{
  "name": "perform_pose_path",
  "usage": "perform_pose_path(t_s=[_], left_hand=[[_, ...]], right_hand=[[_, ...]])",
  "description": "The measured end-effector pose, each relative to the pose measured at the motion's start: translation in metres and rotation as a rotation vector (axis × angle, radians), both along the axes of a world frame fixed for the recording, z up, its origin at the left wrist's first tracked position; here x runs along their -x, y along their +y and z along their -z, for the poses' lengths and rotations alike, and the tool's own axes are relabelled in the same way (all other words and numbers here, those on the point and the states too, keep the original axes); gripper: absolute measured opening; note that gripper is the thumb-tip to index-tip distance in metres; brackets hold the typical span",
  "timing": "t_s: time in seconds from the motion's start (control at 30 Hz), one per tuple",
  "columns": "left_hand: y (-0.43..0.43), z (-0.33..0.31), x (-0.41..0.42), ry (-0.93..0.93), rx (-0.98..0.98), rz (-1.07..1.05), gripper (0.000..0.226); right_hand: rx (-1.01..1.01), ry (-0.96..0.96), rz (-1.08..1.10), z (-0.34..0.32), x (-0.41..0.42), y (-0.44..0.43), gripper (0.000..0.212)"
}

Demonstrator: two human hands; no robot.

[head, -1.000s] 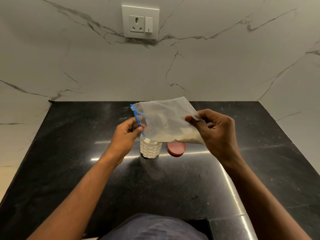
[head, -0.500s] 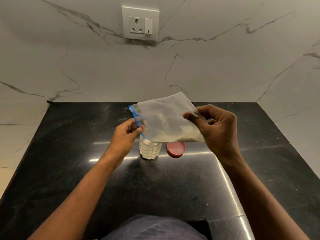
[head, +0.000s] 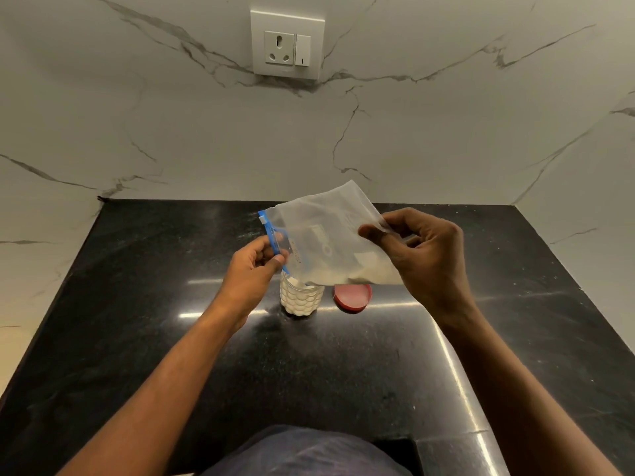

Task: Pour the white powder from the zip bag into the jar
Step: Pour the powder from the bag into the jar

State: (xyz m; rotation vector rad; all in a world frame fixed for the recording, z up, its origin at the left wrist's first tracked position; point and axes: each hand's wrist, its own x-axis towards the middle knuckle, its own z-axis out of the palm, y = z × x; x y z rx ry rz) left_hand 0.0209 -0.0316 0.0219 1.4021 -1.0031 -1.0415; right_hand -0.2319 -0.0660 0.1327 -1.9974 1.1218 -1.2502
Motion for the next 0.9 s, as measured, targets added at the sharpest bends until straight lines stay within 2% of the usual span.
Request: perform_pose_path(t_s=[0.1,0.2,0.5,0.63,0.9], left_hand=[[0.0003,0.0018,-0.0003,0.023,0.001,-0.001,0.034],[0.0005,0.0031,0.0000,0.029,-0.005,0.004,0.033],[-0.0004,0.0058,-0.0010,0.045,-0.017,-0.013,0.036],[0.0012,0.0065,0.0008,0.069,-0.017,-0.023,0.035],[0.0002,0.0056,0.0025,0.105,-0.027,-0.035,0.035]], right_hand=[[0.011,-0.053,0.019,-0.0025,-0.0009,-0.0020,0.018],[-0.007,-0.012,-0.013,-0.0025,-0.0036,-0.0022,0.018],[-0.004,-0.048,-0.034,-0.0083,-0.0070,-0.0005,0.009],[-0.005,-0.008,-0.056,-0.0065,-0.0078,0.0017,0.020],[0.005,-0.024,-0.042,-0.0051,-0.0093,-0.0001,0.016]])
